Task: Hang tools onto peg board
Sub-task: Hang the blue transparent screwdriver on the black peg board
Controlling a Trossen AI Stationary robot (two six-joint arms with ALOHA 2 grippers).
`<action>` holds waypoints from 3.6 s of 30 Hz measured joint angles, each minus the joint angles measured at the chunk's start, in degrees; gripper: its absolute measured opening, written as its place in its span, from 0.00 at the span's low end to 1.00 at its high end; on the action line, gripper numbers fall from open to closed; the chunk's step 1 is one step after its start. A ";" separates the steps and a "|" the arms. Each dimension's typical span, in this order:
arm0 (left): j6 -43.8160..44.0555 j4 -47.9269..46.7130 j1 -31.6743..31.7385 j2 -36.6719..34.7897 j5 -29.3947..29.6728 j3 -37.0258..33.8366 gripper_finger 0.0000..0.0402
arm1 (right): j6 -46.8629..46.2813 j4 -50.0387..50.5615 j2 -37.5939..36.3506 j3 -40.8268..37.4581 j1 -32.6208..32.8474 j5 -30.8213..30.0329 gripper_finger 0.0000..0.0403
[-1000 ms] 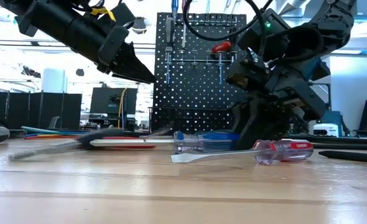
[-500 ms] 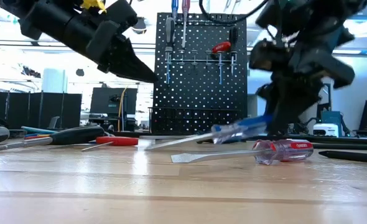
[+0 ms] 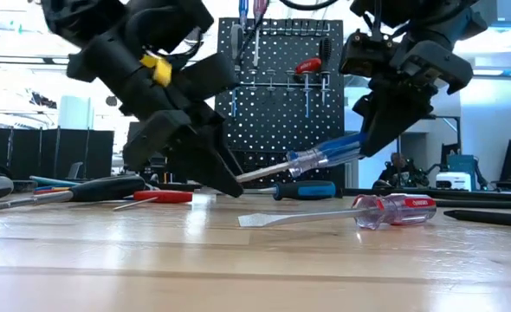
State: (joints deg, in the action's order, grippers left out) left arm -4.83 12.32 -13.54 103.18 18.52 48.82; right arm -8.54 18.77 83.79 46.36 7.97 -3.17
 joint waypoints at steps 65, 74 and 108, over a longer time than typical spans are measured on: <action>6.29 38.75 27.45 -10.43 -0.23 19.50 0.01 | 1.43 -67.47 0.96 -29.60 8.39 -17.72 0.53; 7.01 35.43 29.77 -5.27 4.11 24.35 0.01 | 1.69 -67.68 0.92 -29.60 8.39 -17.59 0.53; 9.74 30.46 33.79 -4.72 10.71 24.41 0.03 | 1.55 -67.28 0.92 -29.60 8.39 -17.52 0.53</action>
State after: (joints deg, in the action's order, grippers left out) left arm 4.91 42.78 20.25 98.45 29.23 73.23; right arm -6.98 -48.51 84.71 16.75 16.36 -20.69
